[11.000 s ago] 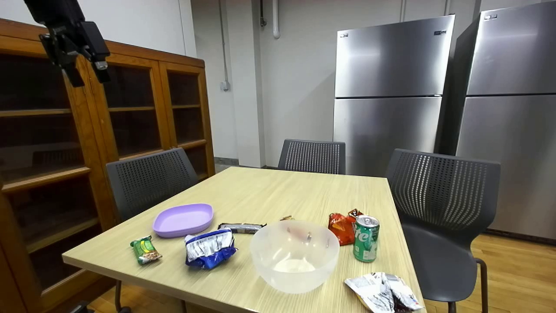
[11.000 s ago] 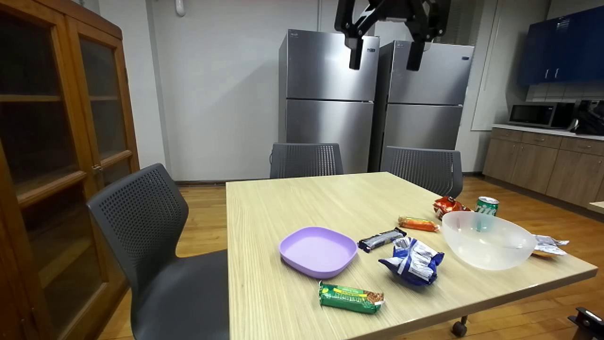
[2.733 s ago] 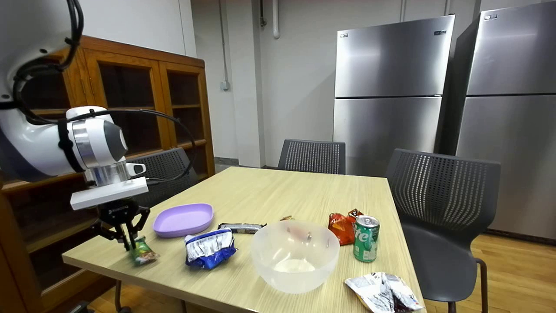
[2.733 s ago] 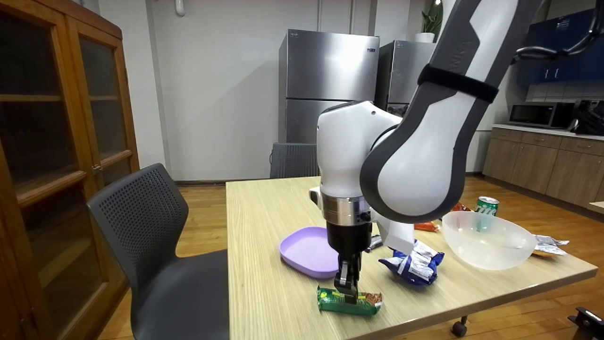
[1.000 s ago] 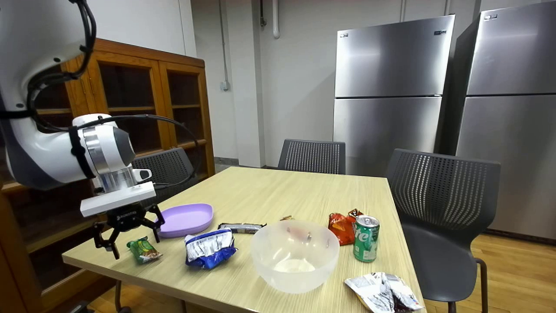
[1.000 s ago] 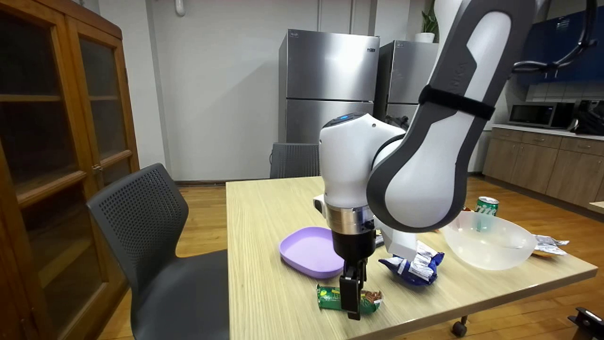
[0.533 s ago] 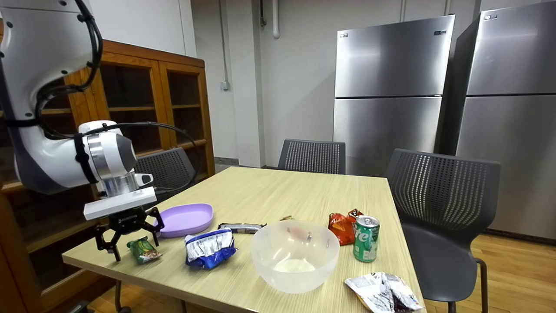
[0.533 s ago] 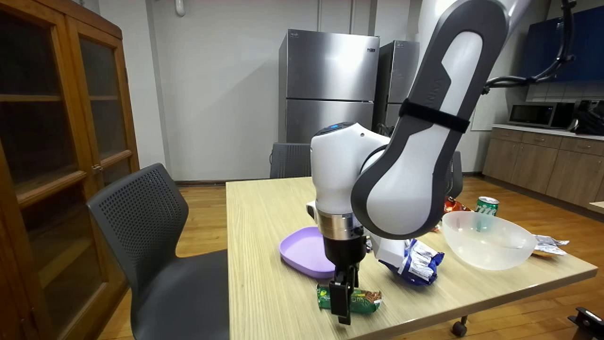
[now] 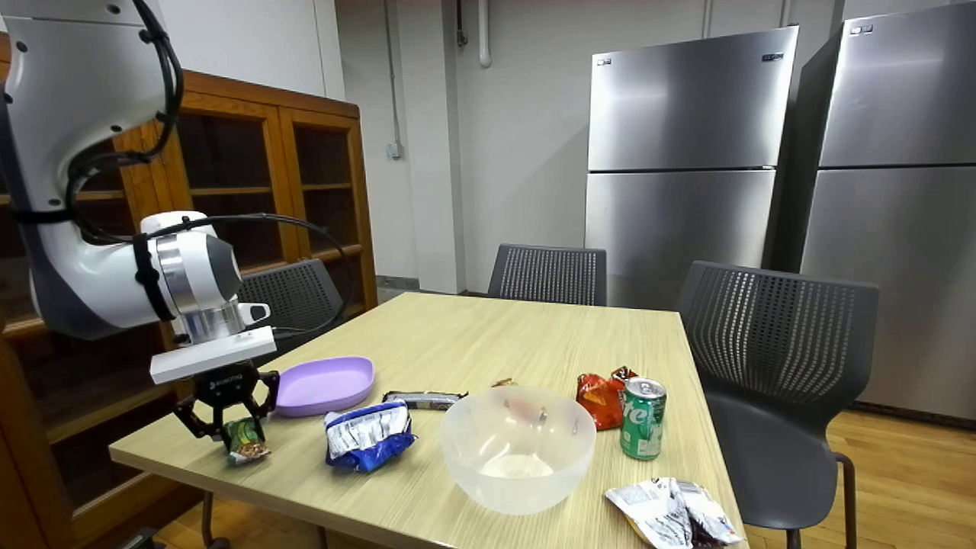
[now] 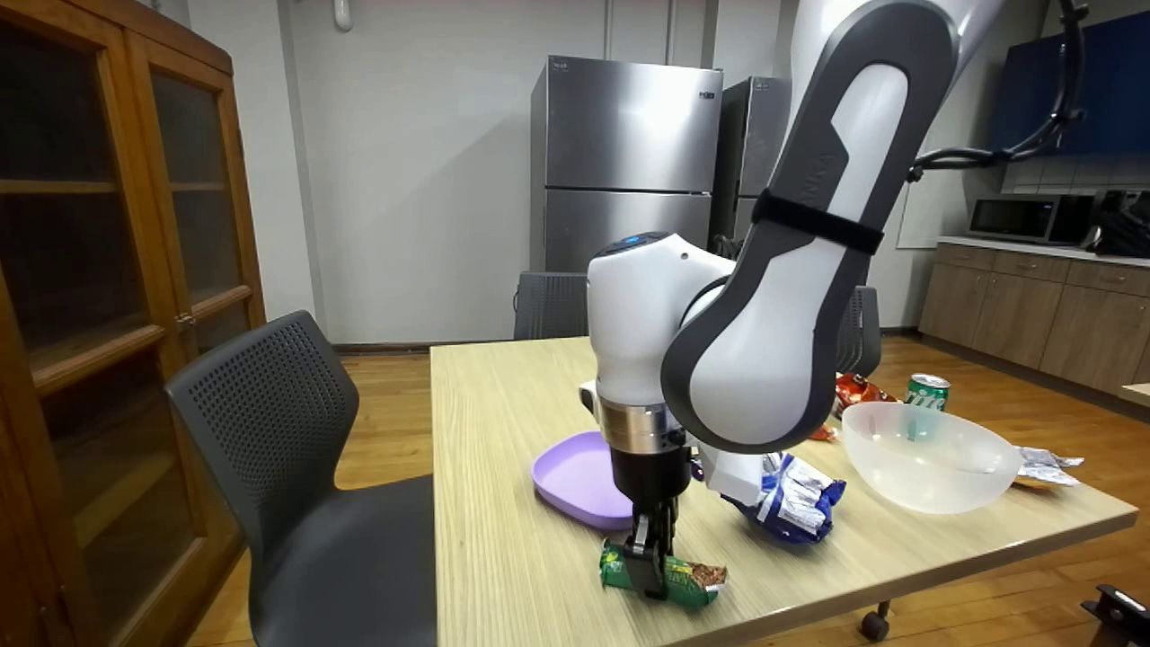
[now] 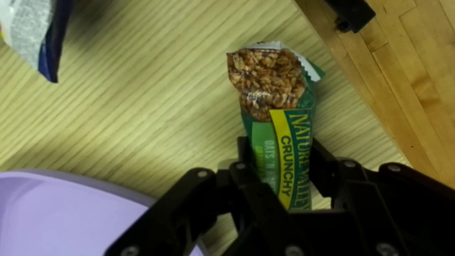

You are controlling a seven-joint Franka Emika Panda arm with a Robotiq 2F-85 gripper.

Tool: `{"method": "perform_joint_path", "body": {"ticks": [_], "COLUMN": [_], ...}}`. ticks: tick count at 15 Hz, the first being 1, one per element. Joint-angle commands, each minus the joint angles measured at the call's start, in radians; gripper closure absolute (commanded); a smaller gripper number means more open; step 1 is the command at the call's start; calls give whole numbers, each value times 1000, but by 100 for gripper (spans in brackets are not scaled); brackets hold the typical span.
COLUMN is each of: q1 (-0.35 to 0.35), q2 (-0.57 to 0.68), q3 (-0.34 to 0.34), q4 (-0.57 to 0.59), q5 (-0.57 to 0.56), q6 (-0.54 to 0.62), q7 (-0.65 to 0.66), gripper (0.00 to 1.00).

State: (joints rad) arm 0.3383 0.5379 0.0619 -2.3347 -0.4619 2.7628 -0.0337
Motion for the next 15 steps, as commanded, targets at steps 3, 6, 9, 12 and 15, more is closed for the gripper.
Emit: {"method": "perform_joint_path", "body": {"ticks": [3, 6, 9, 12, 15], "q1": [6, 20, 15, 13, 0], "q2": [-69, -100, -141, -161, -161], "q3": [-21, -37, -35, -37, -28], "q4": [-42, -55, -74, -57, -22], "q5": [-8, -21, -20, -14, 13], "q6": [21, 12, 14, -8, -40], "q7": [4, 21, 21, 33, 39], "gripper": [85, 85, 85, 85, 85]}}
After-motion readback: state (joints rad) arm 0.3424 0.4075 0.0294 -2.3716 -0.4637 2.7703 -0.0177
